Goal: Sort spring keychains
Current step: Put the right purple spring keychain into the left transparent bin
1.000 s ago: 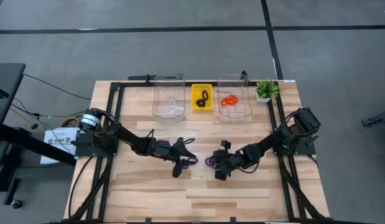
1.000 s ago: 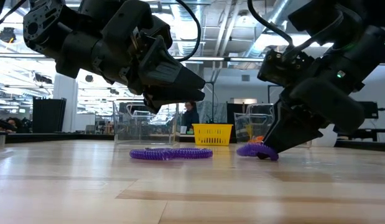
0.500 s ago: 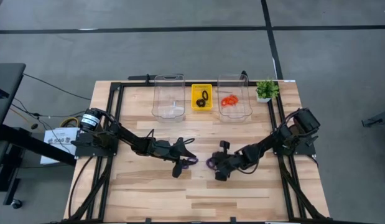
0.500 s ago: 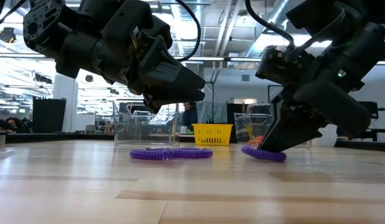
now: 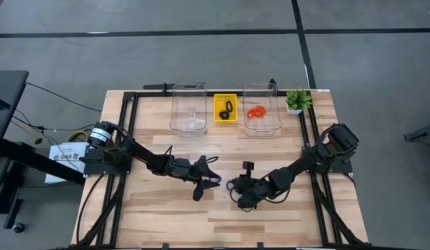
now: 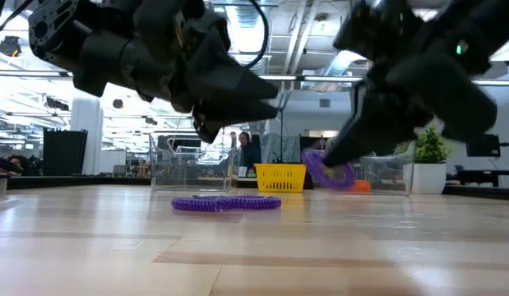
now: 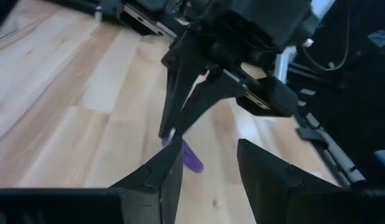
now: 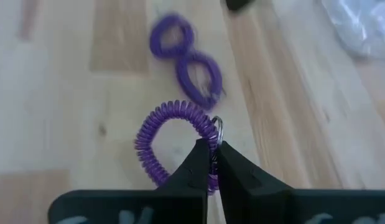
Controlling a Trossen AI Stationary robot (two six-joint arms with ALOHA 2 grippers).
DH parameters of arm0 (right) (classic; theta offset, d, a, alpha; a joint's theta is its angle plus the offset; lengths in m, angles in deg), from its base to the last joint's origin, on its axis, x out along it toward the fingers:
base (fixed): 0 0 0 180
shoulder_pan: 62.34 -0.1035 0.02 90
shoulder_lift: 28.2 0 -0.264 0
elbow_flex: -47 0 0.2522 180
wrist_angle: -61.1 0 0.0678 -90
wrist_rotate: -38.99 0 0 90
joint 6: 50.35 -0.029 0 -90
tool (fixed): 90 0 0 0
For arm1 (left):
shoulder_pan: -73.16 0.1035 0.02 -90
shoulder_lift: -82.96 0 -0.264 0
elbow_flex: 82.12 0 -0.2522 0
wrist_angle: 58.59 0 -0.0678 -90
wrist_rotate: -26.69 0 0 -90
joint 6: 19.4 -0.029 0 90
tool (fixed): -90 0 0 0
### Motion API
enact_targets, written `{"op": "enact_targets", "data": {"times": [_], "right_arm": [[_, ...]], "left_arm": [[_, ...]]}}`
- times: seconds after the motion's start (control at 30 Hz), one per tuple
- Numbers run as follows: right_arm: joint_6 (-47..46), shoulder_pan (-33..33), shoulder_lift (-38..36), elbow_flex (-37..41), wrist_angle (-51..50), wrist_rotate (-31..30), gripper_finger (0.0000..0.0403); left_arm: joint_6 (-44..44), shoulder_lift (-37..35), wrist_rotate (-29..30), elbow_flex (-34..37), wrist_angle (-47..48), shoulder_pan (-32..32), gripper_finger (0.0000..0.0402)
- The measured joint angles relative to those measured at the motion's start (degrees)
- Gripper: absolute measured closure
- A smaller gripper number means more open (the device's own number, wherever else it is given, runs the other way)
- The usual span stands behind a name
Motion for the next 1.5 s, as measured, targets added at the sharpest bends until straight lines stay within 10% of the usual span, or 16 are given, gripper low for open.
{"op": "enact_targets", "data": {"times": [1.5], "right_arm": [[4.46, -6.26, -0.31, -8.34, -1.46, -15.06, 0.0395]], "left_arm": [[-0.66, 8.47, 0.29, -9.62, 0.26, -0.51, 0.0252]]}}
